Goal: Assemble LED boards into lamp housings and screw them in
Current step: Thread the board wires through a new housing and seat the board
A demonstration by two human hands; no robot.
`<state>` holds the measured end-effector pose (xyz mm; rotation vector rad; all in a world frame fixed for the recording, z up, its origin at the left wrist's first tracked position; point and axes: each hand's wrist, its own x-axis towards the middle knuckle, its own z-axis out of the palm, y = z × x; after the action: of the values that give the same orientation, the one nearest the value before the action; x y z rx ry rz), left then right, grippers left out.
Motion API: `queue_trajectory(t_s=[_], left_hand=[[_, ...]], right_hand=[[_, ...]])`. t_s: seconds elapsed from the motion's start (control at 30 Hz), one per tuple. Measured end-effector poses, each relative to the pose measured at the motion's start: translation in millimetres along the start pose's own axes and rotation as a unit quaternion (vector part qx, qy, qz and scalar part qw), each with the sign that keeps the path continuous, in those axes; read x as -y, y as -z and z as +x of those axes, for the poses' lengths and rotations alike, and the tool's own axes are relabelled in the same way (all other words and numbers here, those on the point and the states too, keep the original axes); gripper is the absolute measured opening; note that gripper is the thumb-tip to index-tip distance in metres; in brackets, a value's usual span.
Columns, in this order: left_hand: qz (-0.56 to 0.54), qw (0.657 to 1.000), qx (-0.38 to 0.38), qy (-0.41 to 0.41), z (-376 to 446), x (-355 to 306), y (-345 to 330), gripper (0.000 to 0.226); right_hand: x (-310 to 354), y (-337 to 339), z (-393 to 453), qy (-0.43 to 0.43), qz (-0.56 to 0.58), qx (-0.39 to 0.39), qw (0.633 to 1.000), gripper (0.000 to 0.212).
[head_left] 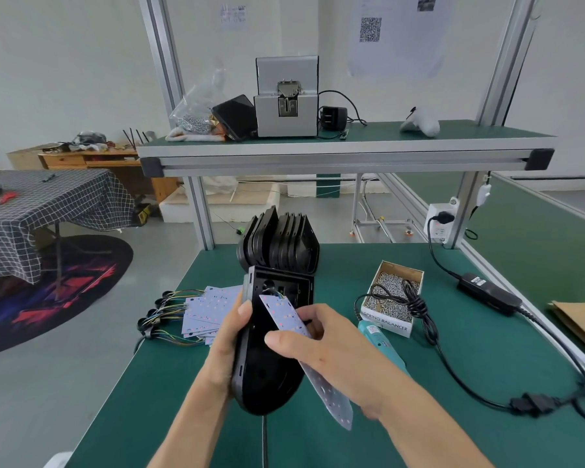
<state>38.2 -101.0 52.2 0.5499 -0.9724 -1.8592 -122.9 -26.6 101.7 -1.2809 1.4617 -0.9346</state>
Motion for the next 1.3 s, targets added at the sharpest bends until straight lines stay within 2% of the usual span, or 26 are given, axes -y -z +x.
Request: queue_trajectory(t_s=[0.17,0.4,0.53,0.63,0.73,0.83,1.03,1.2,1.3], left_hand=[[0.040,0.998,0.011,-0.041,3,-3,-2,0.114],[0.060,0.998,0.006,-0.025,6,1,6,0.107],[0.110,0.993,0.010,-0.048,11,1,11,0.073],[0.131,0.991,0.004,-0.031,14,-5,13,0.045],[0.166,0.985,0.006,-0.047,10,-2,15,0.073],[0.154,0.987,0.010,-0.045,9,3,19,0.074],[0.020,0.999,0.025,-0.028,-2,20,5,0.102],[-0.039,0.997,0.015,-0.058,-5,26,-12,0.100],[-0.076,0.993,0.080,-0.042,-5,24,-14,0.071]], right_hand=[[-1,-3,-6,0.023,-0.034,-0.019,0.999,0.087],[-5,0,-15,0.032,-0.020,-0.019,0.999,0.075],[-11,3,-15,0.029,0.001,-0.016,0.999,0.073],[-12,3,-15,0.030,0.008,-0.019,0.999,0.073],[-12,3,-14,0.036,0.010,-0.027,0.999,0.076],[-11,2,-14,0.042,0.000,-0.037,0.998,0.080],[-8,-13,-12,0.046,-0.004,-0.102,0.994,0.078],[-9,-29,-10,0.068,-0.022,-0.170,0.983,0.090],[-8,-34,-9,0.080,-0.021,-0.182,0.980,0.082]])
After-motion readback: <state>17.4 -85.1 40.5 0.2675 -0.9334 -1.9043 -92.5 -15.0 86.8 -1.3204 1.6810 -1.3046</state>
